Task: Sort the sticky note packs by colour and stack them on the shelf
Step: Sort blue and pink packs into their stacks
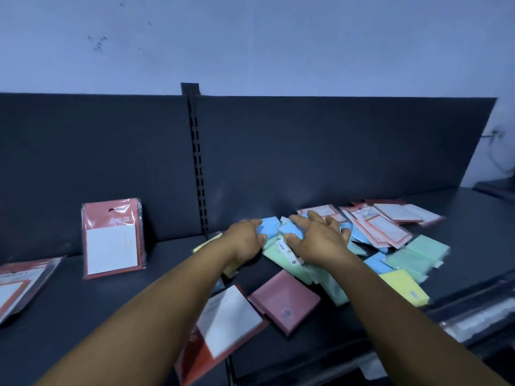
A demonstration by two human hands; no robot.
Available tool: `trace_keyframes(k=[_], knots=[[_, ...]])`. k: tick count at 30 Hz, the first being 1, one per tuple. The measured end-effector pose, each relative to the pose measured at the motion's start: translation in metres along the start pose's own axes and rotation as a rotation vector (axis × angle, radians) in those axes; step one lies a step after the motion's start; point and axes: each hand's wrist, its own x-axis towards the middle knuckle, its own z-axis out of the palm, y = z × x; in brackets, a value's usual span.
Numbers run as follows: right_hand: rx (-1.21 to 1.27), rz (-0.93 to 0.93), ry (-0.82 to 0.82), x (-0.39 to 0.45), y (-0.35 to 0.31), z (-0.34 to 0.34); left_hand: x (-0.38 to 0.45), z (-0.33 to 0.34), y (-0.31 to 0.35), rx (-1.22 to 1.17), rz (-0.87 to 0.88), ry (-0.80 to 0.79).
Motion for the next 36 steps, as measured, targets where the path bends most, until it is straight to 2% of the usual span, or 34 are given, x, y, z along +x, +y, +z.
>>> trace_keyframes(k=[7, 16, 21, 27, 32, 36], knots=[[-0.016, -0.123, -0.014, 0.008, 0.001, 0.002, 0.036, -0.001, 0.003, 0.181, -0.146, -0.106], [0.013, -0.167, 0.000, 0.012, 0.001, -0.004, 0.043, -0.003, -0.005, 0.264, -0.242, -0.088], [0.022, -0.232, 0.004, 0.010, 0.002, -0.001, 0.039, 0.000, -0.001, 0.204, -0.264, -0.039], [0.048, -0.265, 0.031, 0.009, 0.005, 0.001, 0.038, 0.003, -0.001, 0.081, -0.377, 0.058], [0.063, -0.287, 0.053, 0.009, 0.006, 0.003, 0.039, 0.005, -0.004, -0.048, -0.446, 0.043], [0.060, -0.333, 0.088, 0.008, 0.007, 0.005, 0.034, 0.001, 0.000, -0.033, -0.483, 0.066]])
